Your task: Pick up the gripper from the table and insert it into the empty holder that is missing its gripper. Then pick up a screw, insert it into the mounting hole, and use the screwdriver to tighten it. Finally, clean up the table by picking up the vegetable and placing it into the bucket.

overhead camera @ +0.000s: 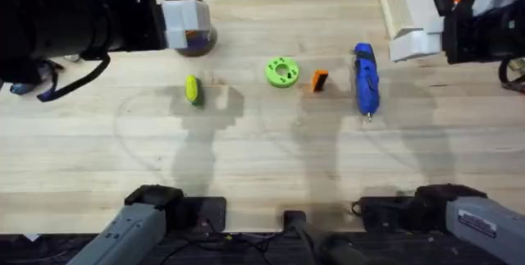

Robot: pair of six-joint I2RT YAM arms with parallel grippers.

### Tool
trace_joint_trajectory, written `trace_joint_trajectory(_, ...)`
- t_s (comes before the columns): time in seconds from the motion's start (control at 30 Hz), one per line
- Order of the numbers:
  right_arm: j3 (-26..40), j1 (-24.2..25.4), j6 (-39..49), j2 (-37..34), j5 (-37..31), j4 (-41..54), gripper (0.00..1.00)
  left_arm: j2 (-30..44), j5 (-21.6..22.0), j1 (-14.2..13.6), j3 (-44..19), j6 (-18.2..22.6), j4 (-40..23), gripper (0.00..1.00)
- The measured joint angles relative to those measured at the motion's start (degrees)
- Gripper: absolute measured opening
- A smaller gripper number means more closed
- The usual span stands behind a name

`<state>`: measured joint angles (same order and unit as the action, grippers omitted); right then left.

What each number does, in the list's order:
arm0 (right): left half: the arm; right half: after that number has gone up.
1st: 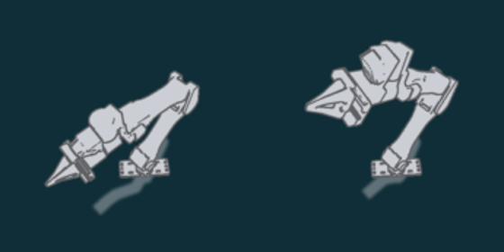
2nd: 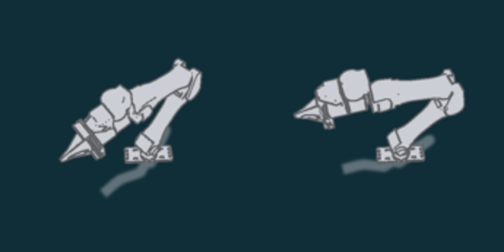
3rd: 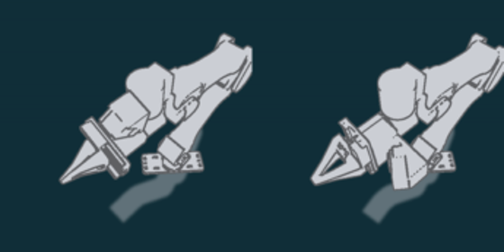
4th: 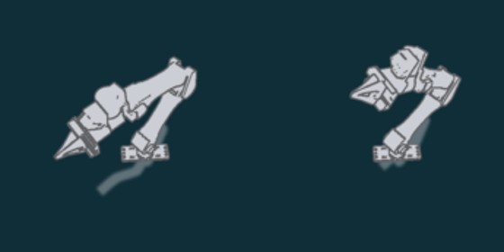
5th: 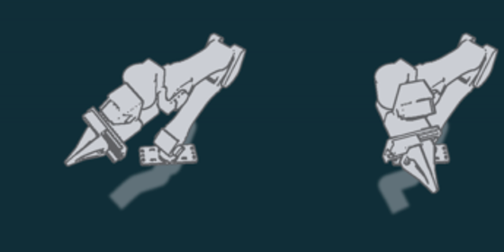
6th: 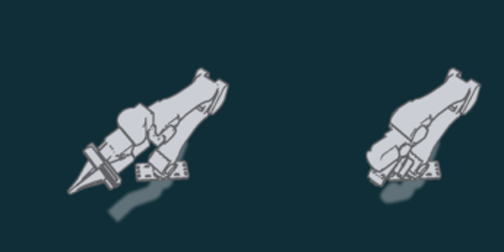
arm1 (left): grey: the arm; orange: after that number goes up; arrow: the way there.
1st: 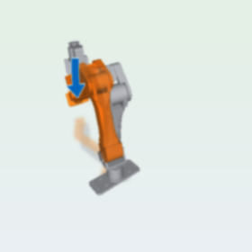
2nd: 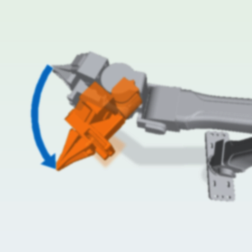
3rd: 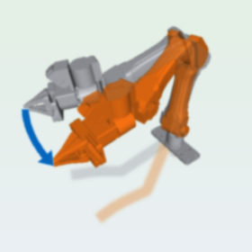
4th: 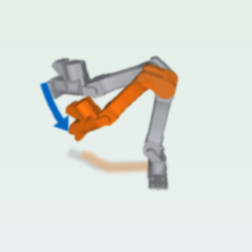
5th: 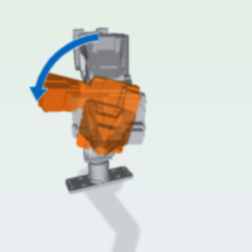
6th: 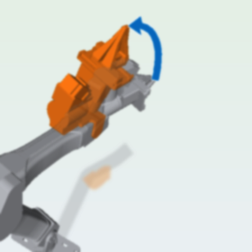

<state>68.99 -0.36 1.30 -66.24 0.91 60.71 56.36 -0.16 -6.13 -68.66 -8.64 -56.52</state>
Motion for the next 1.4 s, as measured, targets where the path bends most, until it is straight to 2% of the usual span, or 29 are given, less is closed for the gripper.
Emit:
trace_joint_trajectory(0.2, 0.00, 0.00, 0.00, 0.00, 0.00, 0.00, 0.992, 0.00, -0.02, 0.00, 0.14, 0.00, -2.77, 0.986)
trace_joint_trajectory(0.4, 0.00, 0.00, 0.00, 0.00, 0.00, 0.00, 0.991, 0.00, 0.95, 0.00, 0.24, 0.66, 4.51, 0.987)
trace_joint_trajectory(0.57, 0.00, 0.00, 0.00, 0.00, 0.00, 0.00, 0.991, 0.49, 0.12, 0.00, 0.26, 6.12, 12.62, 0.986)
trace_joint_trajectory(0.67, 0.00, 0.00, 0.00, 0.00, 0.00, 0.00, 0.992, 0.75, -2.54, 0.00, 0.28, 9.99, 14.01, 0.986)
trace_joint_trajectory(0.7, 0.00, 0.00, 0.00, 0.00, 0.00, 0.00, 0.992, 0.10, -5.00, 0.00, 1.27, 13.01, 15.42, 0.986)
trace_joint_trajectory(0.73, 0.00, 0.00, 0.00, 0.00, 0.00, 0.00, 0.992, -0.51, -5.50, 0.00, 2.15, 13.69, 16.16, 0.986)
trace_joint_trajectory(0.83, 0.00, 0.00, 0.00, 0.00, 0.00, 0.00, 0.992, -3.57, -6.51, 0.00, 6.53, 15.04, 19.70, 0.987)
trace_joint_trajectory(1.0, 0.00, 0.00, 0.00, 0.00, 0.00, 0.00, 0.992, -11.53, -7.25, 0.07, 17.45, 16.09, 29.77, 0.985)
trace_joint_trajectory(1.17, 0.00, 0.00, 0.00, 0.00, 0.00, 0.00, 0.992, -19.37, -7.94, 2.40, 28.87, 16.42, 39.36, 0.986)
trace_joint_trajectory(1.4, 0.00, 0.00, 0.00, 0.00, 0.00, 0.00, 0.991, -30.27, -9.70, 5.11, 40.88, 16.48, 44.05, 0.985)
